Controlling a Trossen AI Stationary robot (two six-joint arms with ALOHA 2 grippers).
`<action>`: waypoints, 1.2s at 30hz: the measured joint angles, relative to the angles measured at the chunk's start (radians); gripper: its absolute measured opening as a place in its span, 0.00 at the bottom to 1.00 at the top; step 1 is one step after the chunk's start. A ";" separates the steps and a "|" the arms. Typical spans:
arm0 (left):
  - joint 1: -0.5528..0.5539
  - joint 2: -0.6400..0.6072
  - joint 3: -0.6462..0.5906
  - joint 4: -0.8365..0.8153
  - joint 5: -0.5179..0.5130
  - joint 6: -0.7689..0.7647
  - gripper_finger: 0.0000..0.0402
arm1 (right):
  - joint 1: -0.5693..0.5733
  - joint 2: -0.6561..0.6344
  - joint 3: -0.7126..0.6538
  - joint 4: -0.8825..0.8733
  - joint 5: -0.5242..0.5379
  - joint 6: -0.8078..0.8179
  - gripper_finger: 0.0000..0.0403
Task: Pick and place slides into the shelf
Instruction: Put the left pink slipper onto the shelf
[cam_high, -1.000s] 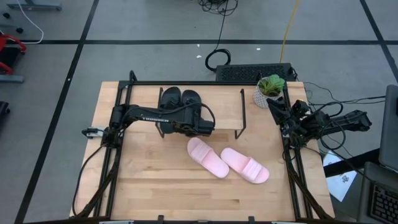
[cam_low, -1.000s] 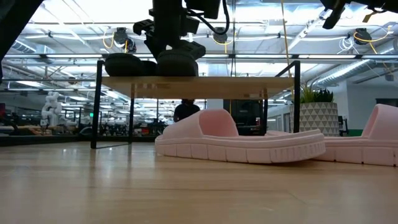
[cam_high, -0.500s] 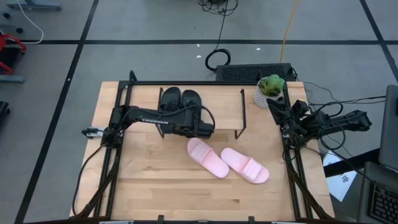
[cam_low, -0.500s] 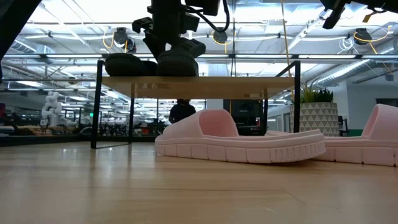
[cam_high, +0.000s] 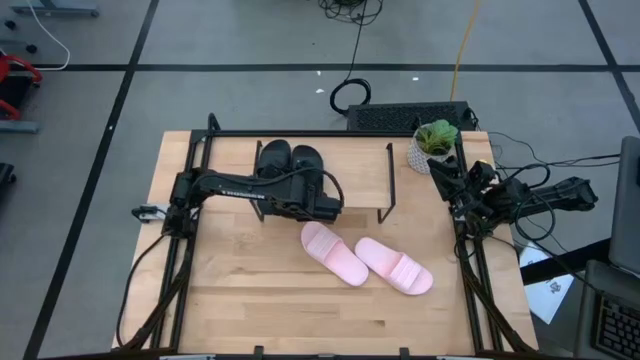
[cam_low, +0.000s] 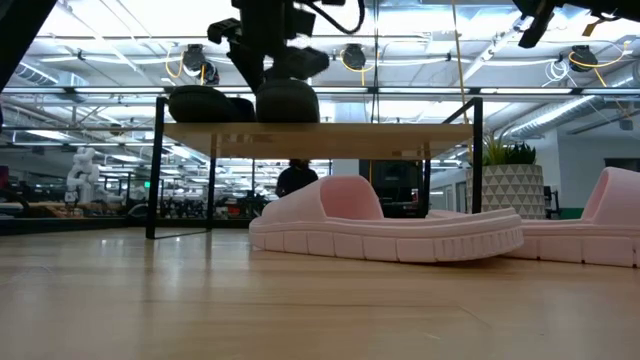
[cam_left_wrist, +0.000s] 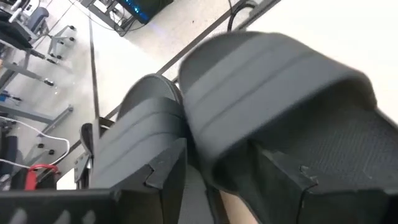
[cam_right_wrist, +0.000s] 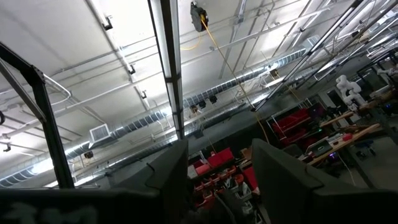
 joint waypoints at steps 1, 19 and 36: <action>0.000 -0.012 0.000 0.002 0.000 -0.002 0.43 | 0.000 0.000 0.000 0.000 0.000 0.000 0.42; -0.157 -0.263 0.000 0.163 0.005 -0.042 0.43 | 0.000 0.000 0.000 0.006 0.004 -0.023 0.42; -0.616 -0.306 -0.001 0.675 0.098 0.075 0.43 | 0.000 -0.004 0.000 0.002 -0.577 0.196 0.42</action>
